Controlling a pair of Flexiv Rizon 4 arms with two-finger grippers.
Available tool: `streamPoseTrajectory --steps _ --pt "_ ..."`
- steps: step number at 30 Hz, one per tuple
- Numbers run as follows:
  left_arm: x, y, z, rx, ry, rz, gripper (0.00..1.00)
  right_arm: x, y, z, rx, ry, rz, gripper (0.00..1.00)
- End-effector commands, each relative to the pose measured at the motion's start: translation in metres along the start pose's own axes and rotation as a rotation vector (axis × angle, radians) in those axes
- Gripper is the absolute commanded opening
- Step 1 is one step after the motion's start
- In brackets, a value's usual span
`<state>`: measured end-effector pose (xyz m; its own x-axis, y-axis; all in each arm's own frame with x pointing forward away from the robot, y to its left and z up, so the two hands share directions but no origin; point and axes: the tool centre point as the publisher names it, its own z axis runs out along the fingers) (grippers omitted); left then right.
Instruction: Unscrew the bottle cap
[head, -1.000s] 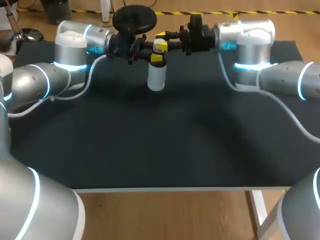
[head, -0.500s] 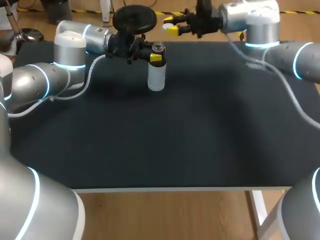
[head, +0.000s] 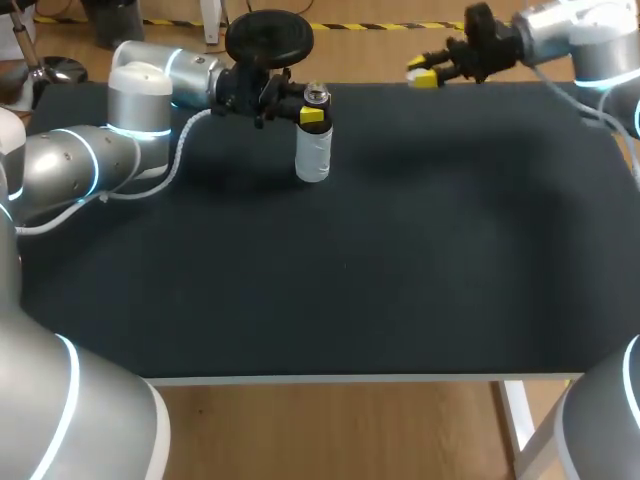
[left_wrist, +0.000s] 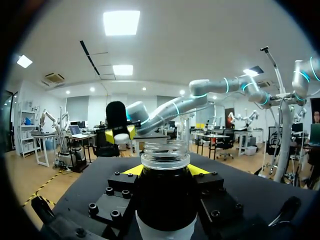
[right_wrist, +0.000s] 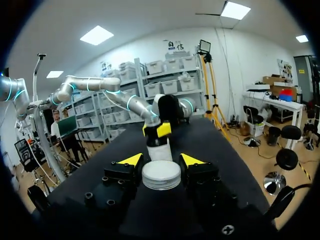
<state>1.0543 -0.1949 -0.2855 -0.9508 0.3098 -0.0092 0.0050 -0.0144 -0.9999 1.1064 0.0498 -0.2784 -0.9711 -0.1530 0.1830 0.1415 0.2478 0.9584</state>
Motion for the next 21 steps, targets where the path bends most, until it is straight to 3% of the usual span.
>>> streamPoseTrajectory --steps 1,7,21 --pt "-0.002 0.001 -0.001 0.000 0.006 0.000 0.00 0.026 -0.030 -0.002 0.016 -0.192 0.002 0.00" --pt "-0.002 0.001 -0.001 0.000 0.006 0.000 0.00 0.030 -0.069 0.001 0.058 -0.246 0.035 0.00" --pt "-0.002 0.001 -0.001 0.000 0.006 0.000 0.00 0.026 -0.125 0.005 0.142 -0.327 0.105 0.00"
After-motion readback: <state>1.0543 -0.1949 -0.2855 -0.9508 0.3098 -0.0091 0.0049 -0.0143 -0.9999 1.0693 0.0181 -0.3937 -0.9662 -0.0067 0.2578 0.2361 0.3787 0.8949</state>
